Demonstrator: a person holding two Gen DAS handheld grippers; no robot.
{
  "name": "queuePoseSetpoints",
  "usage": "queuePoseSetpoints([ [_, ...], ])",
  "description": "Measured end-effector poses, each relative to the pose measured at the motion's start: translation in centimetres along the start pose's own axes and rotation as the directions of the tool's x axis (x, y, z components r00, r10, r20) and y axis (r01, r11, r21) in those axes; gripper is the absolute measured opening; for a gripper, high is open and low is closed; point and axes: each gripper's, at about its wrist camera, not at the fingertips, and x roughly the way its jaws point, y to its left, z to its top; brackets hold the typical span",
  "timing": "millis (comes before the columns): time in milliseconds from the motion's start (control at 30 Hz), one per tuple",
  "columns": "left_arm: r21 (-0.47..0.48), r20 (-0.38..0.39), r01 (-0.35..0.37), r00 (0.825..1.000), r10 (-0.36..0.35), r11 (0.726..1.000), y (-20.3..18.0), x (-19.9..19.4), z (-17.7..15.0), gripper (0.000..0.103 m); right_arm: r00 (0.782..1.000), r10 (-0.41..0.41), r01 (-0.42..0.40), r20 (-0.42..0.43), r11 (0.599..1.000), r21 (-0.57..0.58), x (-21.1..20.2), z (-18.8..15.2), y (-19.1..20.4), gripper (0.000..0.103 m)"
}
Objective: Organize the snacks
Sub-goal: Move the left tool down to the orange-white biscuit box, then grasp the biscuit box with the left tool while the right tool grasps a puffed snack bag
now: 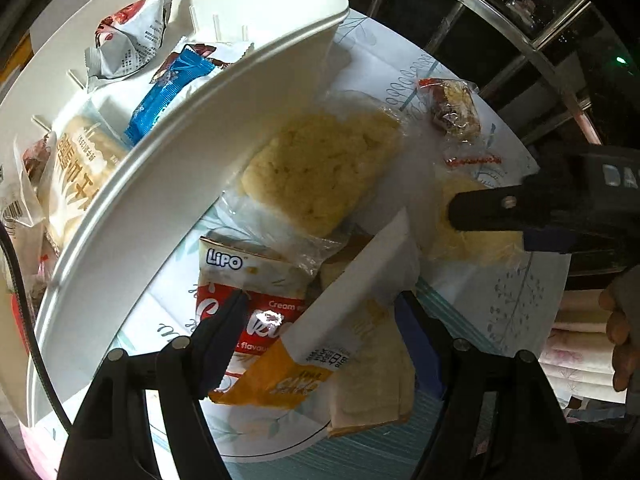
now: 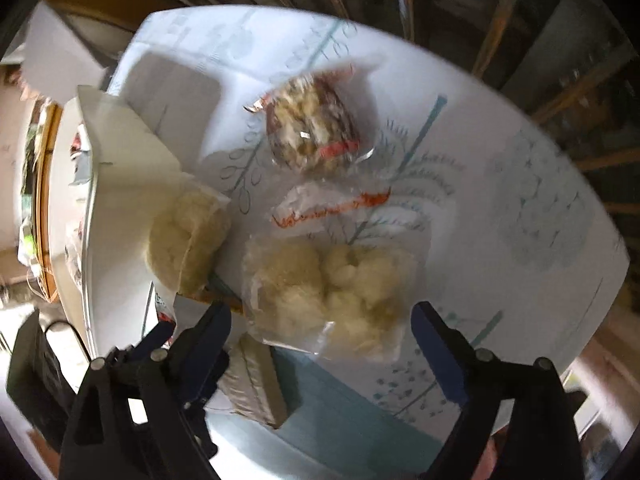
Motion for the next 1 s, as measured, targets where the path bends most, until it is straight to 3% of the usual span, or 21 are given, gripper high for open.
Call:
queuePoseSetpoints([
  [300,-0.058,0.018,0.044,0.999,-0.043,0.997,-1.0,-0.2,-0.1,0.043,0.994,-0.098,0.102,-0.058,0.991,0.082,1.6,0.8,0.8,0.092],
  [367,-0.085,0.019,0.065,0.998,-0.063,0.994,-1.2,0.0,-0.1,0.03,0.992,-0.112,0.117,-0.065,0.99,0.083,1.7,1.0,1.1,0.092],
  [467,-0.121,0.022,0.099,0.995,-0.097,0.988,-1.3,-0.1,-0.3,0.022,0.99,-0.122,0.128,-0.076,0.988,0.091,1.8,1.4,1.0,0.09],
  [833,-0.257,0.051,0.157,0.988,-0.149,0.954,-0.6,-0.9,-0.9,0.017,0.983,-0.161,0.169,-0.093,0.982,0.088,1.3,2.4,0.3,0.074],
  [1000,-0.302,0.146,0.258,0.964,-0.223,0.918,0.5,-2.8,-1.8,0.016,0.98,-0.173,0.183,-0.098,0.977,0.109,0.8,2.2,-0.2,0.073],
])
